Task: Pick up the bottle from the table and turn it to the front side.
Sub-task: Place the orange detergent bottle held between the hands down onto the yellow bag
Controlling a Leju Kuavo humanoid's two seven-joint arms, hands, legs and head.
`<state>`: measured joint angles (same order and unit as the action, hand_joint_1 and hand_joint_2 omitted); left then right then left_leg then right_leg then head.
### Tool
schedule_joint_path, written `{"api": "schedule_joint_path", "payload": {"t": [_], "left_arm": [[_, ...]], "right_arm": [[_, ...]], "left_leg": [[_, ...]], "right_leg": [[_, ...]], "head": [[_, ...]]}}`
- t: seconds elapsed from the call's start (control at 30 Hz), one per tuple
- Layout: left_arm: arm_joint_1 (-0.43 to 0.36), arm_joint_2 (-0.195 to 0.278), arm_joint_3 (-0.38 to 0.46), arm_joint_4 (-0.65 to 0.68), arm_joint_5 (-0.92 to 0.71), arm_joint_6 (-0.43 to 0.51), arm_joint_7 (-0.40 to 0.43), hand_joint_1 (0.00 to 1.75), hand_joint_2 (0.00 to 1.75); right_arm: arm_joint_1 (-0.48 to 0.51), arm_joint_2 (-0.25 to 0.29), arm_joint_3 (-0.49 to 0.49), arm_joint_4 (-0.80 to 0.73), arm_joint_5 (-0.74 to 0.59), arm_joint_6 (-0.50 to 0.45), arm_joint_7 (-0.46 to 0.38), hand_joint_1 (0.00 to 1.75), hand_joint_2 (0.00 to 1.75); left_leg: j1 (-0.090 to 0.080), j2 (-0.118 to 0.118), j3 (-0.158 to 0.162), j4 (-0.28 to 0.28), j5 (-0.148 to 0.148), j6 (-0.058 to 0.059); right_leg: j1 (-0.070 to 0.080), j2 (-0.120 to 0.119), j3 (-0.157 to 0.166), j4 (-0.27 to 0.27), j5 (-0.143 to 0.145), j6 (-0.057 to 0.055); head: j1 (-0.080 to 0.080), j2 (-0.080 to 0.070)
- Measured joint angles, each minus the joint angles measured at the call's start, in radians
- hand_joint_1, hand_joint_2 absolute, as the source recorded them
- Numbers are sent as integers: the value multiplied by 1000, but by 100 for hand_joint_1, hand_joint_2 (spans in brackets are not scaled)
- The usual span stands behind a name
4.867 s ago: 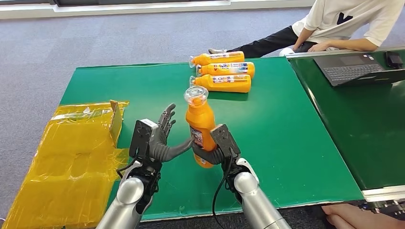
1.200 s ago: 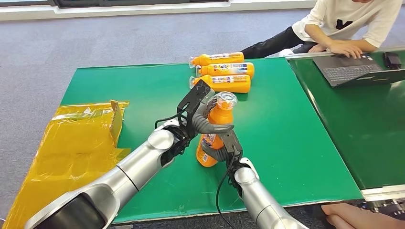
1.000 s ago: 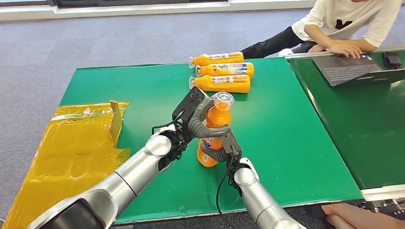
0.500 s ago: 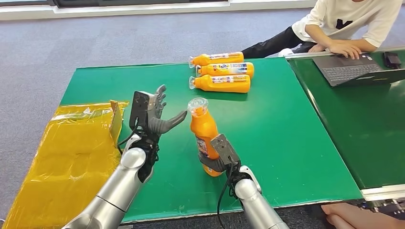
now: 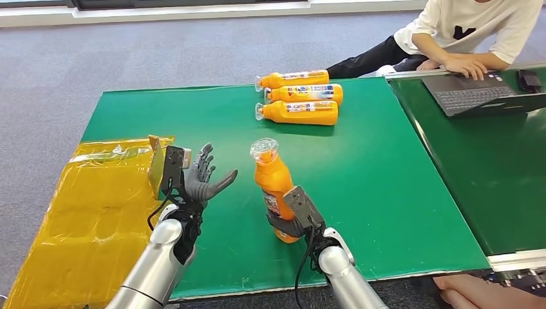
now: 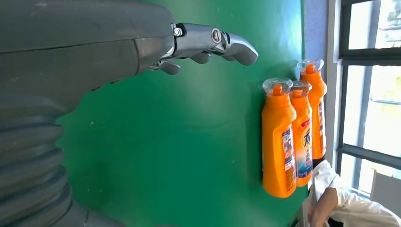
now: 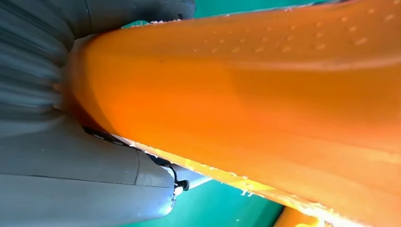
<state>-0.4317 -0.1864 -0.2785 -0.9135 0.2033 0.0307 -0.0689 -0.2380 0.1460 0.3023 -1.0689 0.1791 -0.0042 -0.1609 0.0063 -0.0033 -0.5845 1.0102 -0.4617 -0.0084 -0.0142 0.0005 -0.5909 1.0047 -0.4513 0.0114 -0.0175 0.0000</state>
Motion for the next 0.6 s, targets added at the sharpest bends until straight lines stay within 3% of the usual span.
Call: {"api": "schedule_joint_path", "payload": {"t": [0.6], "left_arm": [[11, -15, 0, -34, -11, -22, 18, 0, 175]], "right_arm": [[0, -8, 8, 0, -4, -1, 0, 175, 175]], "left_leg": [[0, 0, 0, 0, 0, 0]], "right_leg": [[0, 0, 0, 0, 0, 0]], "head": [[0, 0]]}}
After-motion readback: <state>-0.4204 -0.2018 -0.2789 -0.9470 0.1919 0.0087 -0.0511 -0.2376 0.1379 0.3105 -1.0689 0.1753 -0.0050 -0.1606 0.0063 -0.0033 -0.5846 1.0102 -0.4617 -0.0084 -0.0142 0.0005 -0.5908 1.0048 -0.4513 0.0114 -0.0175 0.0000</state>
